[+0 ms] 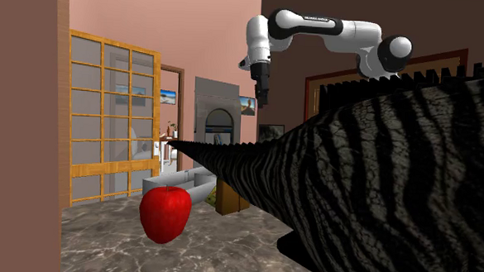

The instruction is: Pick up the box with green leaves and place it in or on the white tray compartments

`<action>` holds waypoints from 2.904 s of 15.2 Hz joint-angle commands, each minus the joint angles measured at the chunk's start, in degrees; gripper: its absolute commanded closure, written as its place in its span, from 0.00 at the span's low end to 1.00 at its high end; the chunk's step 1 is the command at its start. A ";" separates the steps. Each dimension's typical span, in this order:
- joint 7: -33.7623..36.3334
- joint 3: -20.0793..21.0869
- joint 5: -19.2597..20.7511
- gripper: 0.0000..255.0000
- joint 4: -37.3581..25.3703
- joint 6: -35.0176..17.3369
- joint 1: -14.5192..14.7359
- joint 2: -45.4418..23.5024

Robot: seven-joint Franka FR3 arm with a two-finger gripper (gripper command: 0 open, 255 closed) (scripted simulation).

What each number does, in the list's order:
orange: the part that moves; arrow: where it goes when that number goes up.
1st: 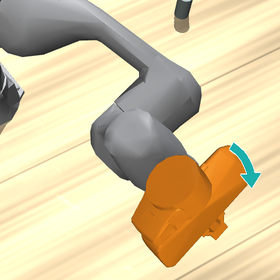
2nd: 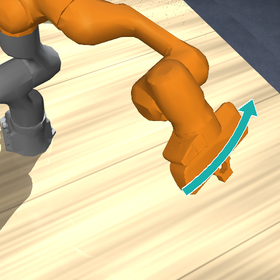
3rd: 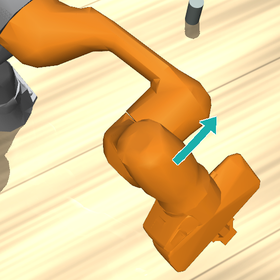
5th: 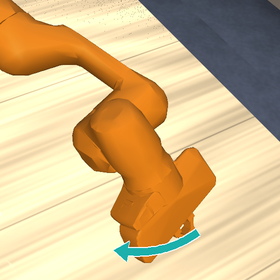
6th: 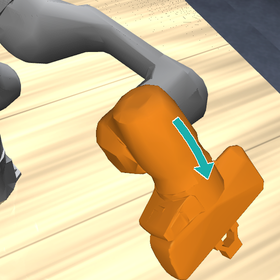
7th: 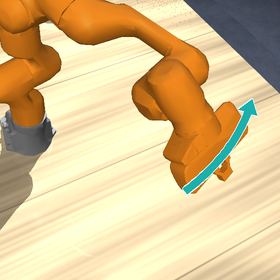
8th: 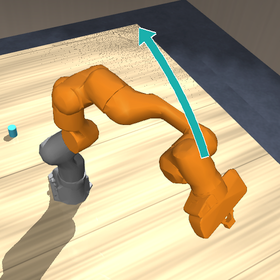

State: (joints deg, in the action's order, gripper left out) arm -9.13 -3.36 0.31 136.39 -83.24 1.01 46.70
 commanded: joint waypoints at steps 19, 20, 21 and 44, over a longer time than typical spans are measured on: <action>16.08 20.17 -8.69 0.00 5.20 -27.34 7.99 -17.77; 17.09 21.30 -8.64 0.00 4.79 -28.84 8.22 -19.46; 18.13 22.44 -8.49 0.00 4.30 -30.30 8.40 -21.22; 30.88 31.86 0.05 0.00 0.20 -47.13 8.86 -42.06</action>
State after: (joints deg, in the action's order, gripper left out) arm 21.75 28.50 0.35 136.58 -130.36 9.86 4.64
